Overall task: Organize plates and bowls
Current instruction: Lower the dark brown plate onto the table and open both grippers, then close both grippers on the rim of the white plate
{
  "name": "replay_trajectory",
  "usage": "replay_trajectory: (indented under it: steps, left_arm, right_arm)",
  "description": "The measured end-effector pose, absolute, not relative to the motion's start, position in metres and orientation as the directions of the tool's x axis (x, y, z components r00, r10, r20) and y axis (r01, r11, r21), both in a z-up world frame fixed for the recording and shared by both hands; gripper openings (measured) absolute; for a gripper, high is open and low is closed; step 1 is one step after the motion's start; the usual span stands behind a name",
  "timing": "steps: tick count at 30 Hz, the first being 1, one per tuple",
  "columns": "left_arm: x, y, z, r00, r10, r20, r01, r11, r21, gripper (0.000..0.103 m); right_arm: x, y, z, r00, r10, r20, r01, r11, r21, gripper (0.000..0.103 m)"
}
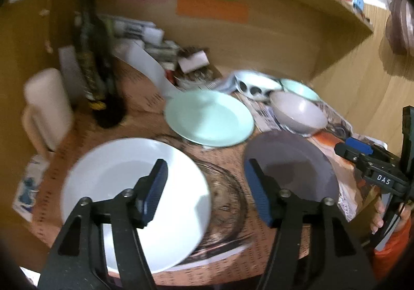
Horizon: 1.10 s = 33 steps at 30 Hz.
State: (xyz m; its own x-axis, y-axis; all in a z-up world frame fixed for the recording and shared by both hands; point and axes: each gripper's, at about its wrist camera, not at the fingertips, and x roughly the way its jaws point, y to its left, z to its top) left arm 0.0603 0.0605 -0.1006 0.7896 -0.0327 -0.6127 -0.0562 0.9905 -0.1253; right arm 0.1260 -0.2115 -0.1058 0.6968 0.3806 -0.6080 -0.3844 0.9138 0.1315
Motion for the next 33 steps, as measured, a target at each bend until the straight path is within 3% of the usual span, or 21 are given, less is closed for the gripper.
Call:
replay_trajectory:
  steps: [8,24,27,29,33]
  left_arm:
    - [0.028,0.108,-0.09,0.819,0.077,-0.569,-0.167,0.98,-0.107,0.082]
    - [0.009,0.187,-0.135,0.748,0.13,-0.65,-0.285,0.948,-0.138,0.083]
    - [0.01,0.197,-0.143,0.742,0.121,-0.659,-0.292,0.944,-0.156,0.081]
    - [0.012,0.202,-0.148,0.736,0.108,-0.669,-0.287,0.944,-0.163,0.07]
    - [0.016,0.21,-0.156,0.722,0.08,-0.688,-0.275,0.945,-0.178,0.062]
  right_arm:
    - [0.115,-0.165,-0.094,0.678,0.482,-0.555,-0.491,0.859,0.146,0.069]
    - [0.116,-0.066,-0.12,0.53,0.584,-0.615,-0.613,0.765,0.198,0.069]
    - [0.119,-0.05,-0.13,0.498,0.582,-0.643,-0.622,0.756,0.203,0.068]
    - [0.121,-0.041,-0.136,0.48,0.576,-0.661,-0.624,0.754,0.203,0.057]
    - [0.125,-0.027,-0.146,0.45,0.564,-0.692,-0.629,0.751,0.203,0.049]
